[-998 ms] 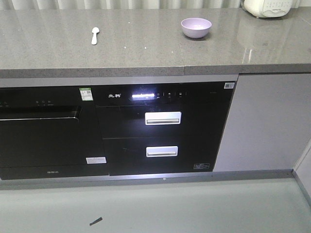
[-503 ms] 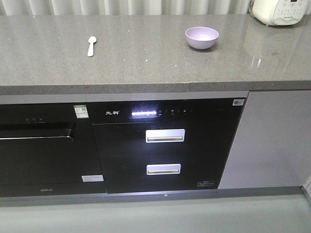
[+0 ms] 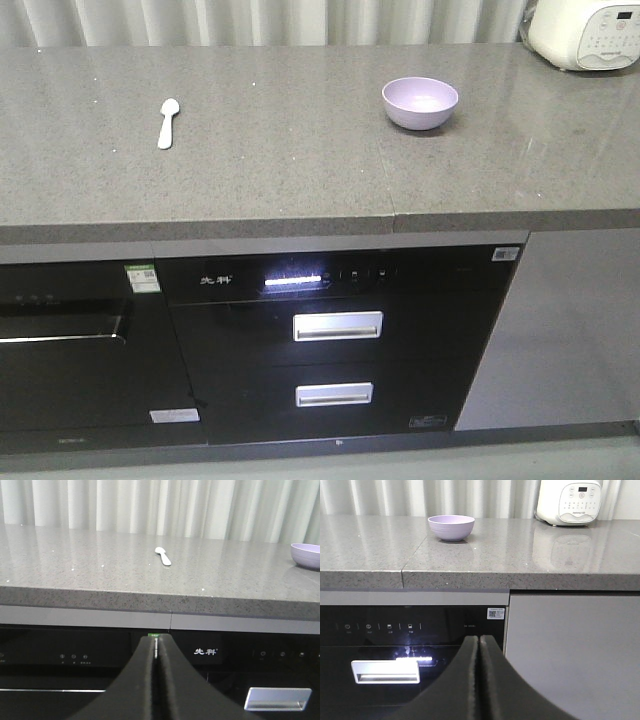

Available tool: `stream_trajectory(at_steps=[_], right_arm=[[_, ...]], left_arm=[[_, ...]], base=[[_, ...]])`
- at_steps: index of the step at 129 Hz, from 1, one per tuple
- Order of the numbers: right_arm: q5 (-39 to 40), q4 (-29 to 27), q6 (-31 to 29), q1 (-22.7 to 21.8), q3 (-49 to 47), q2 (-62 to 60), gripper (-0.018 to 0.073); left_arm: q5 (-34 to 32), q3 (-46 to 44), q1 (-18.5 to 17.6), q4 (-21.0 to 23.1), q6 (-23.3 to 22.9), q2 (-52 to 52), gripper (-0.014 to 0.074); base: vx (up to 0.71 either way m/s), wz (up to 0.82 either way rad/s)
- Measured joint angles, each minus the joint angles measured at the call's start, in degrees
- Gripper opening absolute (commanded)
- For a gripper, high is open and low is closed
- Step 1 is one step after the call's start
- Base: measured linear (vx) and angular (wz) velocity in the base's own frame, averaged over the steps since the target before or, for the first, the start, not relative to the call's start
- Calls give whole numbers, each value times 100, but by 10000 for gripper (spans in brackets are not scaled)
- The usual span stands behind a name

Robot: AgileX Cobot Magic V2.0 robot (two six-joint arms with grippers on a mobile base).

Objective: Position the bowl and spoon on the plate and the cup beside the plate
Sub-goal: 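Drive the base toward the counter holding the spoon and bowl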

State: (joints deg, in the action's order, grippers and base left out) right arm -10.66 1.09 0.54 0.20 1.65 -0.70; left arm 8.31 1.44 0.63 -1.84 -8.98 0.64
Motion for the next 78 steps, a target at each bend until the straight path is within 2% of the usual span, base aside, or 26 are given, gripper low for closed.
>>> stream_trajectory(at_steps=[78], right_arm=[[-5,0,0,0,0,0,-8]], left_arm=[[0,0,0,0,0,0,-6]], base=[[20,0]])
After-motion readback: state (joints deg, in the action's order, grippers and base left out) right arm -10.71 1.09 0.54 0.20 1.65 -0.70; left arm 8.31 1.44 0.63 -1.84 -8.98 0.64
